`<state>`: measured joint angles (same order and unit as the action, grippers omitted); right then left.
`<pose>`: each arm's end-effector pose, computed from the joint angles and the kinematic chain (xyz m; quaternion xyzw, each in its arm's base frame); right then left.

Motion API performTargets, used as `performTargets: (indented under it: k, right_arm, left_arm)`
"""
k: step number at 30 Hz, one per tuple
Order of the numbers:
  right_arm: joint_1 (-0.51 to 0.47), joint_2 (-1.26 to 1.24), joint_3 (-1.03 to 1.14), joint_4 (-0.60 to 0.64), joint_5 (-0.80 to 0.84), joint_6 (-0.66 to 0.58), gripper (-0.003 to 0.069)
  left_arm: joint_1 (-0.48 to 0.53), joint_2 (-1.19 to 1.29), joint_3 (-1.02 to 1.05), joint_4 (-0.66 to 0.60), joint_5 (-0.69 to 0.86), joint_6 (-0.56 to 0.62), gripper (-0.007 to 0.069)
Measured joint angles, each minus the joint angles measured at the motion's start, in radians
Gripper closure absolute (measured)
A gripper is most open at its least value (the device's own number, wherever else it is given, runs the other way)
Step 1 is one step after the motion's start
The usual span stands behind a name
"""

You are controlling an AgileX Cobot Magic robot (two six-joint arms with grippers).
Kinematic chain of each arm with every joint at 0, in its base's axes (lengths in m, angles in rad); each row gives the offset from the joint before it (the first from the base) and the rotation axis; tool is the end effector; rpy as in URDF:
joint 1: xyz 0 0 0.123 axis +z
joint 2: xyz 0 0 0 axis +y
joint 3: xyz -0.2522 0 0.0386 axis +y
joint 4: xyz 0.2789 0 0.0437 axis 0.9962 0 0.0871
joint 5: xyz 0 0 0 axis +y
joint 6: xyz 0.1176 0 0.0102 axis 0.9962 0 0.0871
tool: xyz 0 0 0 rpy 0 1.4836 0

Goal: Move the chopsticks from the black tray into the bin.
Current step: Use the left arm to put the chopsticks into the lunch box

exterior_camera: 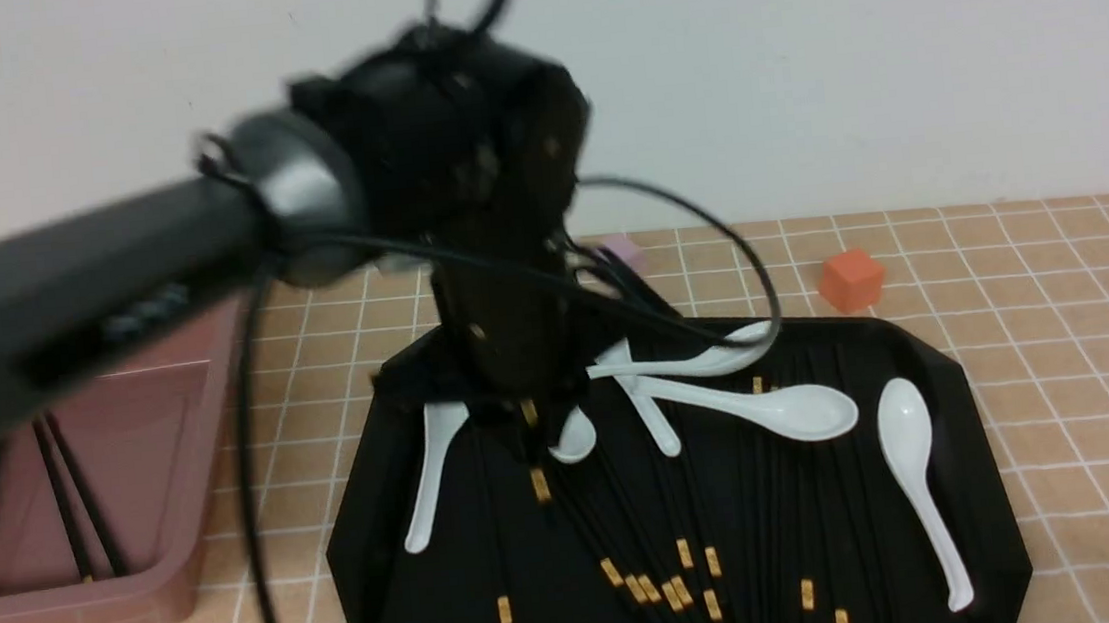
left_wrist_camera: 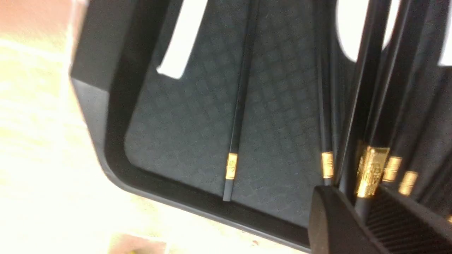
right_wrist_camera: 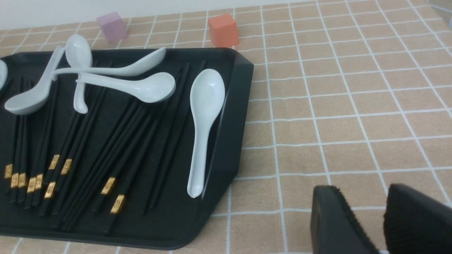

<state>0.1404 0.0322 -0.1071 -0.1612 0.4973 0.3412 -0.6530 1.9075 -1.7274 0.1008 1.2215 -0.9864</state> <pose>0.1353 0.0100 0.1960 0.0462 0.8120 0.0675 0.5779 0.3498 -0.2535 0.2277 -0.1535 0.9786 -0.0598 0.1231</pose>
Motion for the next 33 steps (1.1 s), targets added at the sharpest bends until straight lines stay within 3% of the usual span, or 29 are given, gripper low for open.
performTargets:
  k: [4,13,22,26,33]
  right_arm:
    - [0.0,0.0,0.0,0.0,0.0,0.0,0.0419]
    - [0.0,0.0,0.0,0.0,0.001,0.006,0.0419]
    - [0.0,0.0,0.0,0.0,0.001,0.007,0.0419]
    - [0.0,0.0,0.0,0.0,0.001,0.007,0.0419]
    - [0.0,0.0,0.0,0.0,0.001,0.008,0.0419]
  left_arm:
    - [0.088,-0.096,0.0,0.009,0.003,0.036,0.0502]
    - [0.437,-0.24,0.01,-0.017,0.02,0.288,0.0502]
    - [0.727,-0.212,0.236,0.02,0.017,0.405,0.0502]
    - [0.797,-0.174,0.324,0.028,-0.052,0.42,0.0502]
    - [0.804,-0.09,0.344,0.012,-0.187,0.482,0.0502]
